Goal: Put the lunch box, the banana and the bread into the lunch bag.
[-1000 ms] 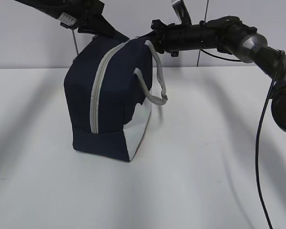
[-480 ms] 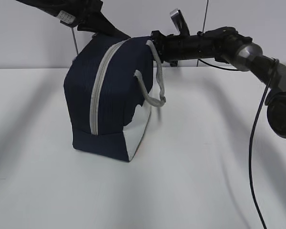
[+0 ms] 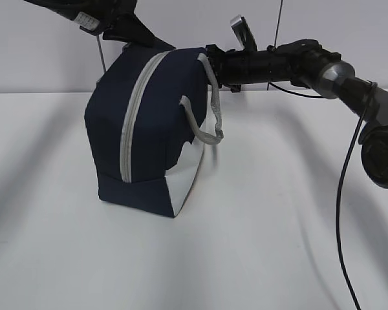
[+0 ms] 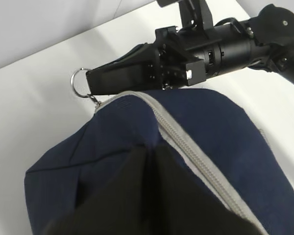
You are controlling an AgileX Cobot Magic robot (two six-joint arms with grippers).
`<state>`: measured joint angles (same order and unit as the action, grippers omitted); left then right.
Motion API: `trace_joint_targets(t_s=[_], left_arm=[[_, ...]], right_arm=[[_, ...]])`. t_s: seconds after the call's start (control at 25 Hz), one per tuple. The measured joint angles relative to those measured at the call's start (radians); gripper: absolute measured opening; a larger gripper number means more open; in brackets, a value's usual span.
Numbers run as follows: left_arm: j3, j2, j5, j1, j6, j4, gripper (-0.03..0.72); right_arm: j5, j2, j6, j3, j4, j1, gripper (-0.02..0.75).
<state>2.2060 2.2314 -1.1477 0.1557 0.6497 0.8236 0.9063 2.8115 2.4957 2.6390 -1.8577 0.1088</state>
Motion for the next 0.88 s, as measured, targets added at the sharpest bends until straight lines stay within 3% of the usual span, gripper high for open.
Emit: trace_joint_targets(t_s=[0.08, 0.16, 0.28, 0.4, 0.48, 0.88], left_arm=[[0.0, 0.0, 0.0, -0.001, 0.001, -0.003, 0.041], [0.0, -0.002, 0.004, -0.001, 0.001, -0.002, 0.127], [0.0, -0.01, 0.02, -0.003, 0.0, 0.002, 0.392], [0.002, -0.016, 0.02, -0.003, -0.005, 0.01, 0.564], [0.002, -0.016, 0.019, -0.003, -0.008, 0.009, 0.587], [0.002, -0.018, -0.047, -0.003, -0.012, -0.018, 0.571]], right_arm=[[-0.008, 0.002, 0.0, 0.0, -0.005, 0.0, 0.062], [-0.015, 0.006, 0.0, 0.0, -0.001, 0.0, 0.164], [-0.021, 0.009, 0.0, 0.0, 0.047, -0.001, 0.368], [-0.035, 0.009, 0.0, 0.0, 0.078, -0.002, 0.491], [-0.037, 0.009, 0.0, 0.0, 0.089, -0.002, 0.512], [-0.062, 0.009, -0.183, 0.009, 0.256, -0.002, 0.523]])
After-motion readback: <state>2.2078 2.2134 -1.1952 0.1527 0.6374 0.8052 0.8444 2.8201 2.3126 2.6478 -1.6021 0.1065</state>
